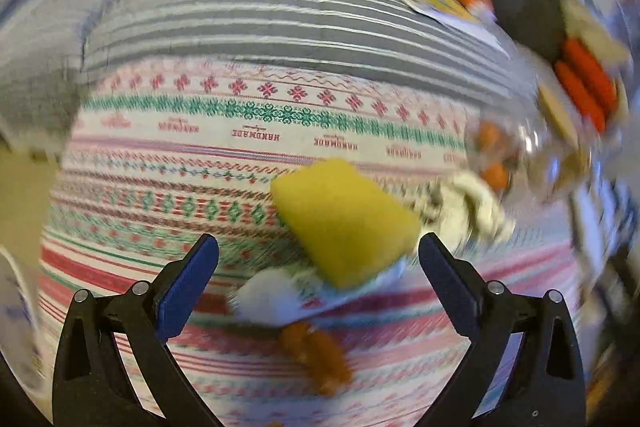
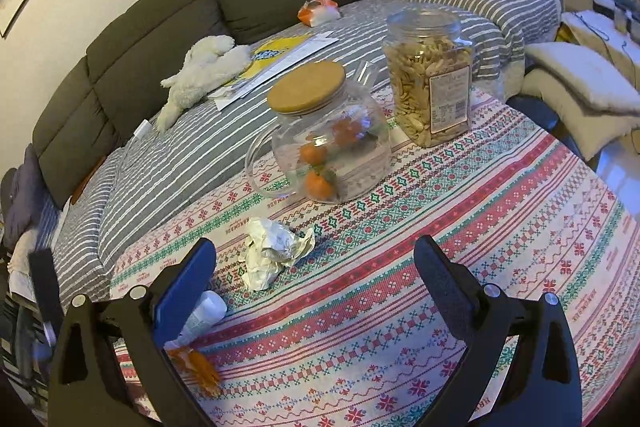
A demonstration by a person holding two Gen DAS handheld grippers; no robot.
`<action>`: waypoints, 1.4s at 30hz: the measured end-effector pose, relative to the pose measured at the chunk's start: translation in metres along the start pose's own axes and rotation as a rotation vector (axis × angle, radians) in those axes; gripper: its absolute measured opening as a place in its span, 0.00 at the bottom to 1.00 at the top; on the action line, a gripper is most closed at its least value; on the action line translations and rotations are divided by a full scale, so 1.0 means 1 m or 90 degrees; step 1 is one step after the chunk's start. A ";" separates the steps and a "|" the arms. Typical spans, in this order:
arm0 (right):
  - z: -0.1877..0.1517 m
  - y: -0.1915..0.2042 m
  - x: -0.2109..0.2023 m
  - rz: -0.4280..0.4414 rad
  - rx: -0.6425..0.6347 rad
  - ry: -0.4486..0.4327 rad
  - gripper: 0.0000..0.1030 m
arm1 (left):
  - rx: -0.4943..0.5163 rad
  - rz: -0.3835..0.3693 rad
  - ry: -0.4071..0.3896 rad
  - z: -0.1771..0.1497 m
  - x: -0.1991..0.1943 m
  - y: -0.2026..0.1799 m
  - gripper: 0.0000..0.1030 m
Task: Collect trash
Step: 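Grasp the yellow sponge with the left tool, then grasp the crumpled foil wrapper with the right tool while the left tool holds the sponge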
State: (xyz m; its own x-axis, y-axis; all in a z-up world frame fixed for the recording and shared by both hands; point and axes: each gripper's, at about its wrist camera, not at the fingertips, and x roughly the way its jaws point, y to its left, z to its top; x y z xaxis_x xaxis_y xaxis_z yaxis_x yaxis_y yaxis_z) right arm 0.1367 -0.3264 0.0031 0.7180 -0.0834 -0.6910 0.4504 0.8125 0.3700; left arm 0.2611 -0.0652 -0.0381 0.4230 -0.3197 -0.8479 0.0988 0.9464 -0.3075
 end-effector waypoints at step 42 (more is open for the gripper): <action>-0.013 0.021 0.111 0.120 -0.079 0.104 0.27 | -0.028 -0.044 -0.077 -0.064 -0.093 0.053 0.60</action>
State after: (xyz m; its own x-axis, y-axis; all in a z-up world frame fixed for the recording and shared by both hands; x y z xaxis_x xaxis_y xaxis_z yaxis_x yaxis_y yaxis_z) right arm 0.2188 -0.3116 -0.0735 0.6828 0.1617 -0.7125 0.2414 0.8705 0.4289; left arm 0.1695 0.0115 -0.0031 0.5222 -0.3731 -0.7669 0.0926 0.9187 -0.3839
